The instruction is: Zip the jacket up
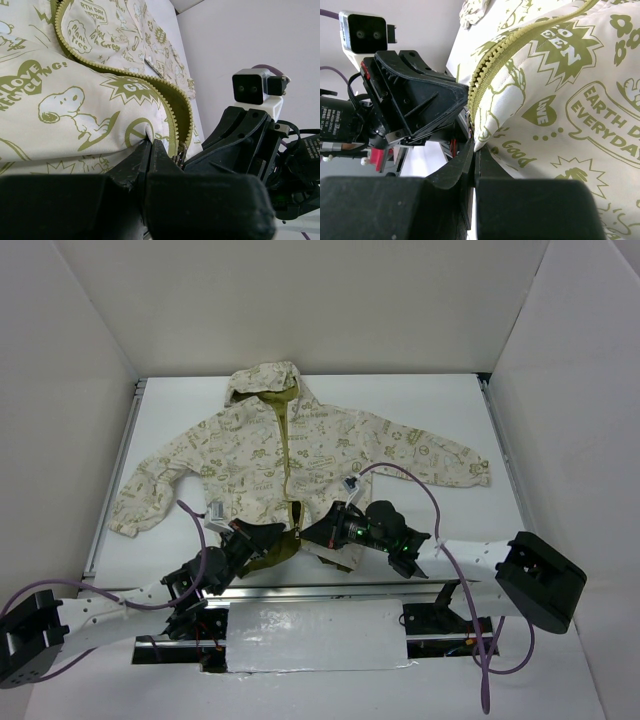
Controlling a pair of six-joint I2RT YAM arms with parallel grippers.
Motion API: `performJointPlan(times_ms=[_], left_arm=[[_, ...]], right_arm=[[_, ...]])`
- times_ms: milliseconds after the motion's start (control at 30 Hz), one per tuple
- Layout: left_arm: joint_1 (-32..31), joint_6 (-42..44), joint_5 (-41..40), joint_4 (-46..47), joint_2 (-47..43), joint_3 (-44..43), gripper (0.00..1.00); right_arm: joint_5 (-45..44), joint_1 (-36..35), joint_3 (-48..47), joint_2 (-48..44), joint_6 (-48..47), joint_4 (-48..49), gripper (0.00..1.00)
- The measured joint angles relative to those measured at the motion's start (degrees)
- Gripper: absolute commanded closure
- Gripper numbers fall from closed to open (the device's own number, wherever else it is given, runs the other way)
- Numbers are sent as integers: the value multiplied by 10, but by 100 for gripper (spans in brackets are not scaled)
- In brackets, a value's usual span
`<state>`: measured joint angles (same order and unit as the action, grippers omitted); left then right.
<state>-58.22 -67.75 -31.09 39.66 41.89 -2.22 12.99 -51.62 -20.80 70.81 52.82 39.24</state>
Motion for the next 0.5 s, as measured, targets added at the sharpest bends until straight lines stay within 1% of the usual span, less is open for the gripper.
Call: performJointPlan(times_ms=[233, 500], left_arm=[[0, 0, 0, -3, -6, 0, 100], [0, -1, 0, -2, 8, 0, 100]], right_arm=[[-1, 0, -3, 2, 0, 0, 100], [1, 0, -3, 5, 0, 1, 100]])
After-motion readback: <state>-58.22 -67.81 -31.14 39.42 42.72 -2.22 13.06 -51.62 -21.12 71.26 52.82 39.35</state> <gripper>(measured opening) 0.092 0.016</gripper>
